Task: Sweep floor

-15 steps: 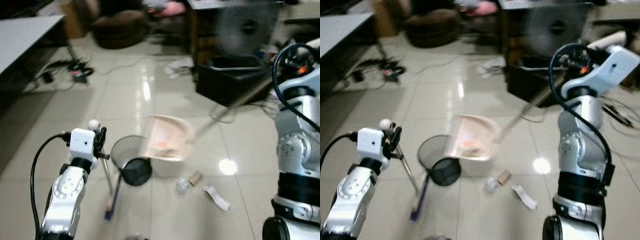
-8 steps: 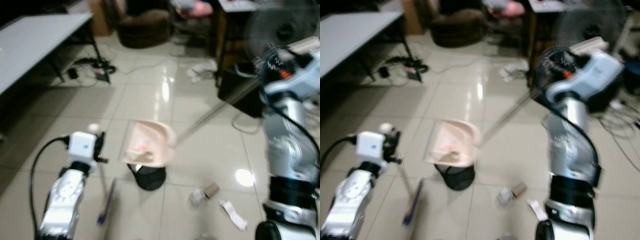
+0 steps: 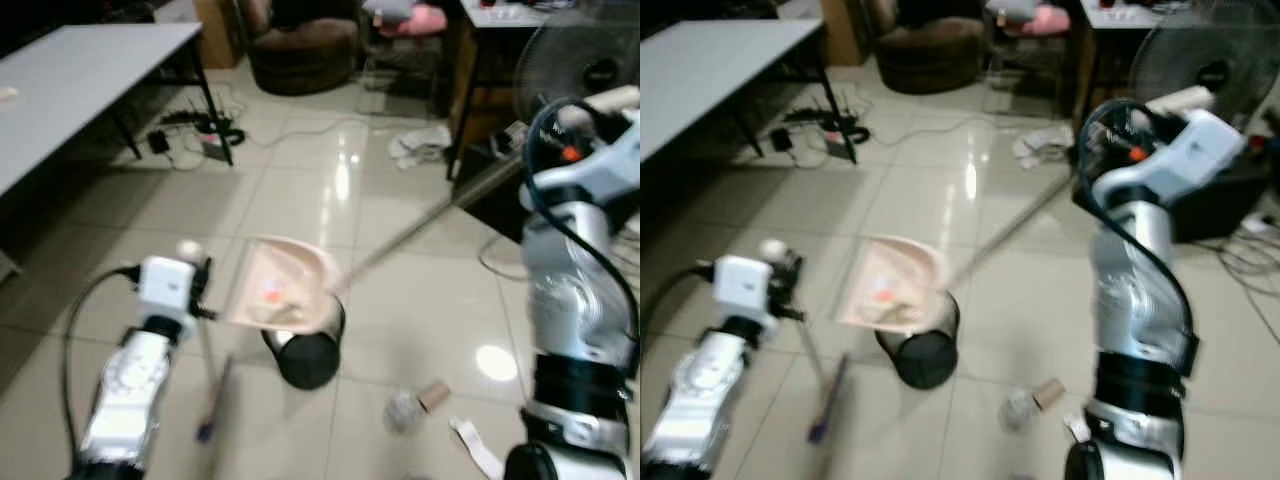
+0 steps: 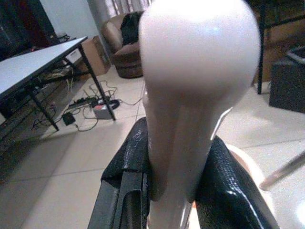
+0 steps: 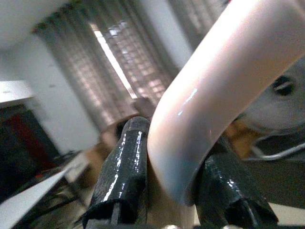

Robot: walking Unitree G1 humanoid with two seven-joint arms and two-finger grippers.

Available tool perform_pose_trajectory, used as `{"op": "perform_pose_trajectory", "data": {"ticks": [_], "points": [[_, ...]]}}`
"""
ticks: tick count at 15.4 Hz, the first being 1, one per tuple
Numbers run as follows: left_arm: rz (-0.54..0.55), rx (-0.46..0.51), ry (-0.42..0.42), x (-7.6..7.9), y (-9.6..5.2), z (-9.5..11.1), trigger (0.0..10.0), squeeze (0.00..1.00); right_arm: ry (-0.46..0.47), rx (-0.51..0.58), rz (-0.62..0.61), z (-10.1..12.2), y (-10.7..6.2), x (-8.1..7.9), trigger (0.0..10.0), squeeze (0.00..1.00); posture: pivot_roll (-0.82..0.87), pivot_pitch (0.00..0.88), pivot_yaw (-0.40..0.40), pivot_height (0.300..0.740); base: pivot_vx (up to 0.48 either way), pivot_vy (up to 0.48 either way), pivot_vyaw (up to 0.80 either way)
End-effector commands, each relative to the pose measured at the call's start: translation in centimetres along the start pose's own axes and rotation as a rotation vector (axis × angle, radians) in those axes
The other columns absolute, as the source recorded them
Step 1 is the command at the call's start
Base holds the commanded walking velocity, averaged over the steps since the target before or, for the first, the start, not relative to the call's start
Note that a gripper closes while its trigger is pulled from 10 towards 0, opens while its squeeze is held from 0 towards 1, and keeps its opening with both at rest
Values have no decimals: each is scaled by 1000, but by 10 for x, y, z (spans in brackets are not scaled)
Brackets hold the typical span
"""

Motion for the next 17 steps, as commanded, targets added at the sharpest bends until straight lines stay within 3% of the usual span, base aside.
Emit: {"op": "perform_pose_trajectory", "data": {"ticks": [1,2,3,9,13,17], "points": [[21,45,26,-9,1,11,10000,0,23,61,35,13,3,-12,10000,0,16,20,79,740,352,0,0],[21,46,26,-9,1,11,10000,0,10,61,53,13,3,-13,10000,0,17,21,79,740,349,0,0],[24,45,26,-9,0,10,10000,0,-41,69,158,12,2,-24,10000,0,17,24,79,740,352,0,0],[50,43,16,-11,-1,9,10000,0,-64,64,162,5,3,-26,10000,0,20,30,77,740,332,0,0],[66,46,20,-12,1,11,10000,0,-126,110,196,0,5,-30,10000,0,24,30,78,740,0,0,0],[72,49,27,-12,1,10,10000,0,-243,193,389,0,6,-58,10000,0,21,27,83,740,0,0,0]]}}
Point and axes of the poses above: a point about 5 cm out from each wrist's last joint towards the gripper, its own y axis pointing out of the wrist towards the gripper, its own z axis along the axis of the wrist's last joint, x = y × z, the point moved 1 cm from there along y, pointing out of the wrist towards the gripper, and after that the axes turned 8 degrees about -y, right-handed, at the moved point
